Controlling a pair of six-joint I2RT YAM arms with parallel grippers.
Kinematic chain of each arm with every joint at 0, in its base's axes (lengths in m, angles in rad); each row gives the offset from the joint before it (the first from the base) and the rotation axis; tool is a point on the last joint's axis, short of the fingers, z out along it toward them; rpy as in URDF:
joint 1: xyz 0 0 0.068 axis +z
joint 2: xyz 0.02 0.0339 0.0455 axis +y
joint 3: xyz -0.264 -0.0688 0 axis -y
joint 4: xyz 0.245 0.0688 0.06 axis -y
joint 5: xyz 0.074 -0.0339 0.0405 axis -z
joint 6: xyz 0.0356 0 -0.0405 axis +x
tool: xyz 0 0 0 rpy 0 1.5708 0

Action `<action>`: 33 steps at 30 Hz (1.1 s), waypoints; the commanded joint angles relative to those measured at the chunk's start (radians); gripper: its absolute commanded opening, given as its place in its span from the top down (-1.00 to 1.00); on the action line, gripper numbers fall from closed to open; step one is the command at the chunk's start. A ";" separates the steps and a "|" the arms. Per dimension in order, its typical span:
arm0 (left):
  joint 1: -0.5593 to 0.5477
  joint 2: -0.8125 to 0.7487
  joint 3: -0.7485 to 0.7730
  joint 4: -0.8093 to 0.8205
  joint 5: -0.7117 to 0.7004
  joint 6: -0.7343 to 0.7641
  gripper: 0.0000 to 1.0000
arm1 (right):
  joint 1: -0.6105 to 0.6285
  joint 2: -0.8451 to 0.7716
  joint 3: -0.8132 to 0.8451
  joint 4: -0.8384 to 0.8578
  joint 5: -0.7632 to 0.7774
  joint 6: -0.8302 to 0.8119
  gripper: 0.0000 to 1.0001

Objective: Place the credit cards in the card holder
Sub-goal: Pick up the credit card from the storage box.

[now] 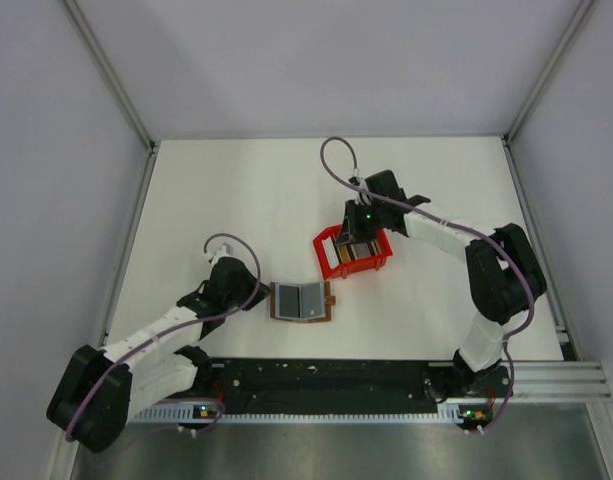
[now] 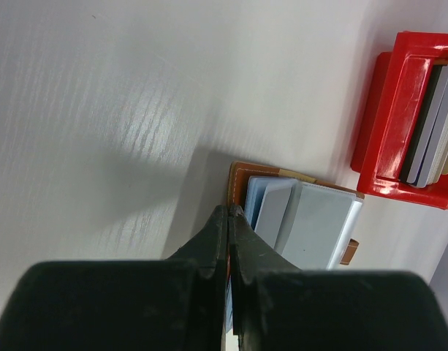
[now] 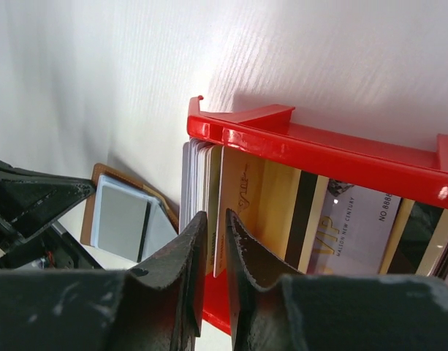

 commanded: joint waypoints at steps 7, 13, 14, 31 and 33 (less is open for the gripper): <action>0.006 0.000 -0.009 0.036 0.002 0.013 1.00 | -0.017 -0.024 0.020 0.007 -0.011 -0.007 0.35; 0.007 0.000 -0.011 0.034 0.002 0.013 1.00 | -0.017 0.004 0.024 0.004 0.018 -0.014 0.33; 0.007 0.000 -0.009 0.034 0.002 0.013 1.00 | -0.017 0.012 0.030 0.001 0.017 -0.012 0.34; 0.006 0.000 -0.011 0.030 0.002 0.011 1.00 | -0.014 0.062 0.029 -0.021 0.035 -0.037 0.60; 0.006 0.000 -0.011 0.030 0.004 0.010 1.00 | -0.012 0.062 0.030 -0.027 0.052 -0.040 0.69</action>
